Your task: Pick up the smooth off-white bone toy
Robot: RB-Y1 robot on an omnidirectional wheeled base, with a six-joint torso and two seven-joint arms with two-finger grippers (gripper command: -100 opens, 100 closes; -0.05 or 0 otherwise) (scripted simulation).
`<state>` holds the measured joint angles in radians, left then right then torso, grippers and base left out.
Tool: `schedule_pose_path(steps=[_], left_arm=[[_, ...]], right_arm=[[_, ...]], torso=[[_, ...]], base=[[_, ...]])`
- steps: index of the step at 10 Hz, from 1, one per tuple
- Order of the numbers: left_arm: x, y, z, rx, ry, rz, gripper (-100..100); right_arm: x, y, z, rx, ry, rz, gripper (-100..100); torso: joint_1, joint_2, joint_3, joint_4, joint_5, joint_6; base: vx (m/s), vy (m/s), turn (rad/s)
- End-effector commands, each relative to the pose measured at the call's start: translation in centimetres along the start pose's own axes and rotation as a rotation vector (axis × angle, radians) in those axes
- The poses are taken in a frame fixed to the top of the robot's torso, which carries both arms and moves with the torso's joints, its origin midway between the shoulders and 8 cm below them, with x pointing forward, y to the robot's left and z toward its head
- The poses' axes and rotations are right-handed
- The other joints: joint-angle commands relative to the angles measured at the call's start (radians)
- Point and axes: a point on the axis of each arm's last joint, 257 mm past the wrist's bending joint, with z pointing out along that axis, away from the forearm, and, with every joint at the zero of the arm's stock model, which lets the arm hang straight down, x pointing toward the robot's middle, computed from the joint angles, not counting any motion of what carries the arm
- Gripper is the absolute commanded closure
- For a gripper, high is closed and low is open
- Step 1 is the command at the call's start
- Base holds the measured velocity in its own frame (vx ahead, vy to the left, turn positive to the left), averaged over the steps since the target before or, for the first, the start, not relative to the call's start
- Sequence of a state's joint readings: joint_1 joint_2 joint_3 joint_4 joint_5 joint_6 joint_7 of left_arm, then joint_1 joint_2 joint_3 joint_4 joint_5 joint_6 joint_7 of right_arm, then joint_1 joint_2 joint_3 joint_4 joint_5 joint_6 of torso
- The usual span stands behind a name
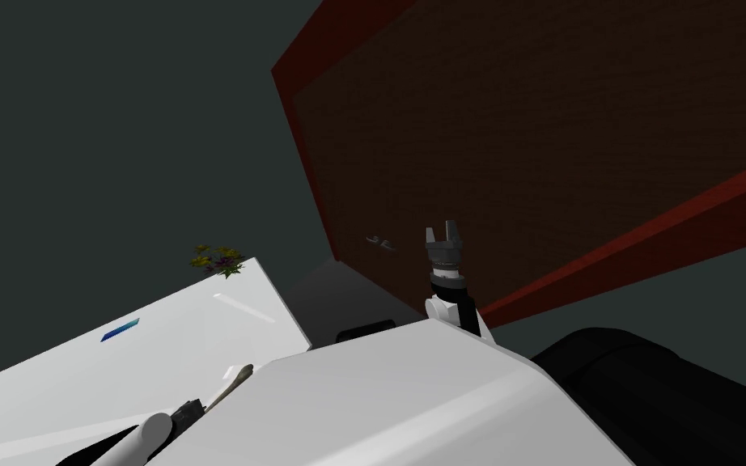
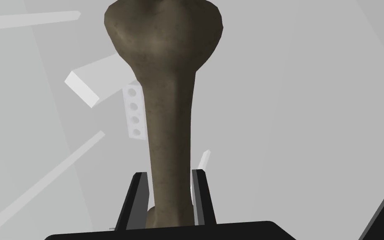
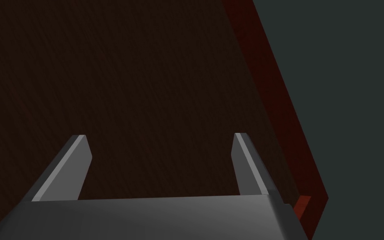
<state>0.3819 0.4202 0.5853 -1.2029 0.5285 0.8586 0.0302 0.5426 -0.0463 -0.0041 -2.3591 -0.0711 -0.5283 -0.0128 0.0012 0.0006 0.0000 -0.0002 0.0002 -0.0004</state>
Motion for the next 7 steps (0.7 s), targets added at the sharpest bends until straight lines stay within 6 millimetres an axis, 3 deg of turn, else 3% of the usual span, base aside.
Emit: schedule_pose_path(steps=[1, 2, 3, 4, 6, 7], left_arm=[[0.0, 0.0, 0.0, 0.000, 0.000, 0.000, 100], [0.0, 0.0, 0.0, 0.000, 0.000, 0.000, 100], [0.0, 0.0, 0.0, 0.000, 0.000, 0.000, 0], [-0.7, -0.5, -0.9, -0.002, -0.001, -0.002, 100], [-0.7, -0.6, -1.0, 0.001, -0.001, -0.002, 100], [-0.8, -0.6, -1.0, -0.001, -0.001, -0.002, 0]], right_arm=[[0.0, 0.0, 0.0, 0.000, 0.000, 0.000, 0], [0.0, 0.0, 0.0, 0.000, 0.000, 0.000, 0], [0.0, 0.0, 0.0, 0.000, 0.000, 0.000, 0], [0.0, 0.0, 0.0, 0.000, 0.000, 0.000, 0], [0.0, 0.0, 0.0, 0.000, 0.000, 0.000, 0], [0.0, 0.0, 0.0, 0.000, 0.000, 0.000, 0]], torso=[[0.000, 0.000, 0.000, 0.000, 0.000, 0.000], [0.000, 0.000, 0.000, 0.000, 0.000, 0.000], [0.000, 0.000, 0.000, 0.000, 0.000, 0.000], [0.000, 0.000, 0.000, 0.000, 0.000, 0.000], [-0.005, 0.000, 0.000, 0.000, -0.002, 0.000], [-0.003, 0.000, 0.000, 0.000, -0.001, 0.000]], base=[[0.000, 0.000, 0.000], [0.000, 0.000, 0.000], [0.000, 0.000, 0.000], [-0.001, -0.045, -0.011], [0.001, -0.045, 0.001], [0.000, -0.006, 0.001]])
